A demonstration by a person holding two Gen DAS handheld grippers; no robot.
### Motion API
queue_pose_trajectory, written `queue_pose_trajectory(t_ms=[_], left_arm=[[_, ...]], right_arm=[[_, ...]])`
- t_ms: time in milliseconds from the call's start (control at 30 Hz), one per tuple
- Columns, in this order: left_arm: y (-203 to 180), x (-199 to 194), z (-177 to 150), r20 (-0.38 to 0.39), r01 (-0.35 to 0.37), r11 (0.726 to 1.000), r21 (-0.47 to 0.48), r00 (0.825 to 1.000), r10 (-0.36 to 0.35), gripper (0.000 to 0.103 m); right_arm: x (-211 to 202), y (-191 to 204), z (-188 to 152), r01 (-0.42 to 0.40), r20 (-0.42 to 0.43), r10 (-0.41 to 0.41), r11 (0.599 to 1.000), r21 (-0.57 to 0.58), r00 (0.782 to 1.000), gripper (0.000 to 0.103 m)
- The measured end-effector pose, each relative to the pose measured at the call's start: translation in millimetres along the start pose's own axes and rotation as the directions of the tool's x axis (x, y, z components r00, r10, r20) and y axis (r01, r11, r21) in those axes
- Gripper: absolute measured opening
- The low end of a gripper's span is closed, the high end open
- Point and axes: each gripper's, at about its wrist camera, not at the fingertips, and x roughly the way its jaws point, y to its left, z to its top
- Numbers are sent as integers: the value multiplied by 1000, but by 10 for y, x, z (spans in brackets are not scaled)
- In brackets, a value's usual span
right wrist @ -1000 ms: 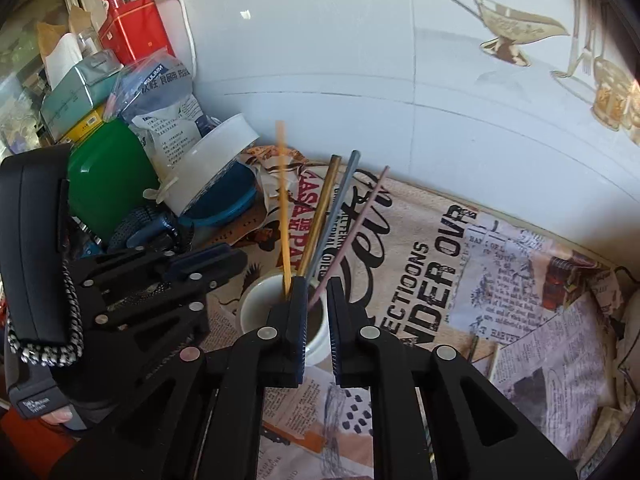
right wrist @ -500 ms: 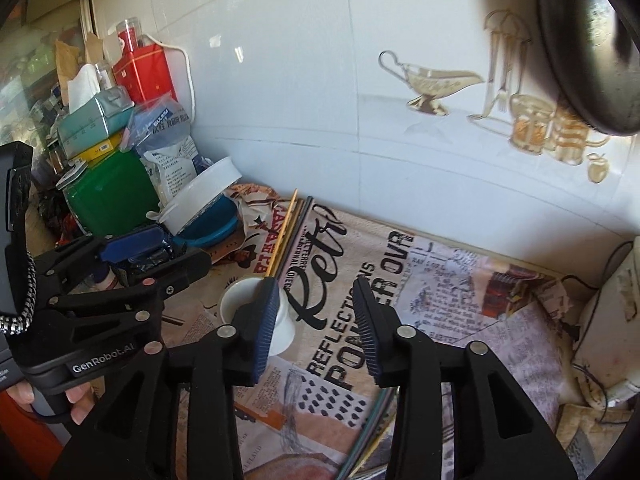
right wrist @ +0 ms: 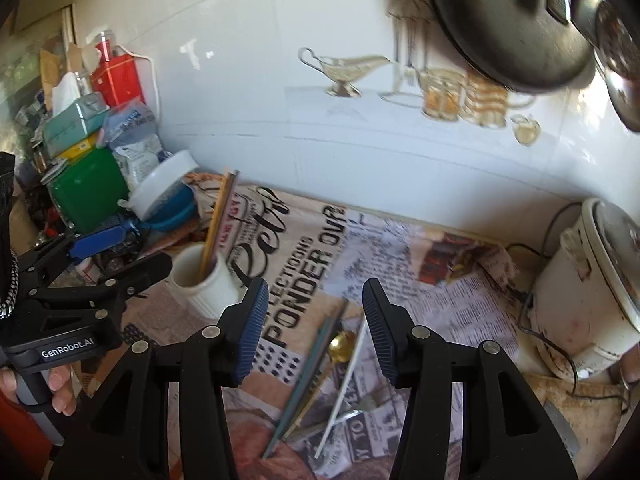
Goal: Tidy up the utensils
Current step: 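Open both tools to release the sticks in the cup, then move both open tools down over the loose utensils on the newspaper, then grasp a green stick with the left tool while the right tool grasps a white stick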
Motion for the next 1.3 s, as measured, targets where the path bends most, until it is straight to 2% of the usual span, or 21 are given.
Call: queue_pose_trajectory(t_ms=[133, 300, 500, 767, 900, 1000, 1133, 1267, 1300], left_arm=[[-132, 194, -126, -51, 9, 1000, -6, 999, -9, 80], [-233, 453, -338, -135, 6, 1000, -17, 991, -8, 80], [-271, 761, -585, -228, -9, 999, -40, 974, 0, 80], [-277, 1063, -827, -323, -62, 997, -55, 945, 40, 80], [-281, 1107, -899, -342, -77, 996, -50, 938, 56, 80], [-284, 1174, -937, -363, -70, 996, -56, 931, 45, 80], [-317, 1258, -973, -385, -56, 996, -68, 923, 26, 78], [-364, 1346, -1002, -402, -35, 997, -73, 915, 2, 76], [-378, 1375, -1015, -409, -29, 997, -75, 912, -4, 74]], right_arm=[[83, -208, -163, 22, -53, -20, 999, 36, 998, 46], [386, -381, -419, 24, -169, -12, 997, 71, 986, 46], [840, -489, -739, 19, -310, 13, 995, 100, 951, 46], [1384, -531, -995, -11, -419, 65, 991, 130, 906, 45], [1530, -497, -1072, -38, -455, 92, 991, 127, 886, 32], [1573, -478, -1113, -49, -468, 102, 991, 124, 878, 28], [1549, -468, -1116, -54, -457, 101, 992, 114, 884, 27], [1572, -464, -1135, -35, -444, 70, 996, 87, 893, 8], [1575, -476, -1136, -38, -440, 72, 996, 86, 895, 8]])
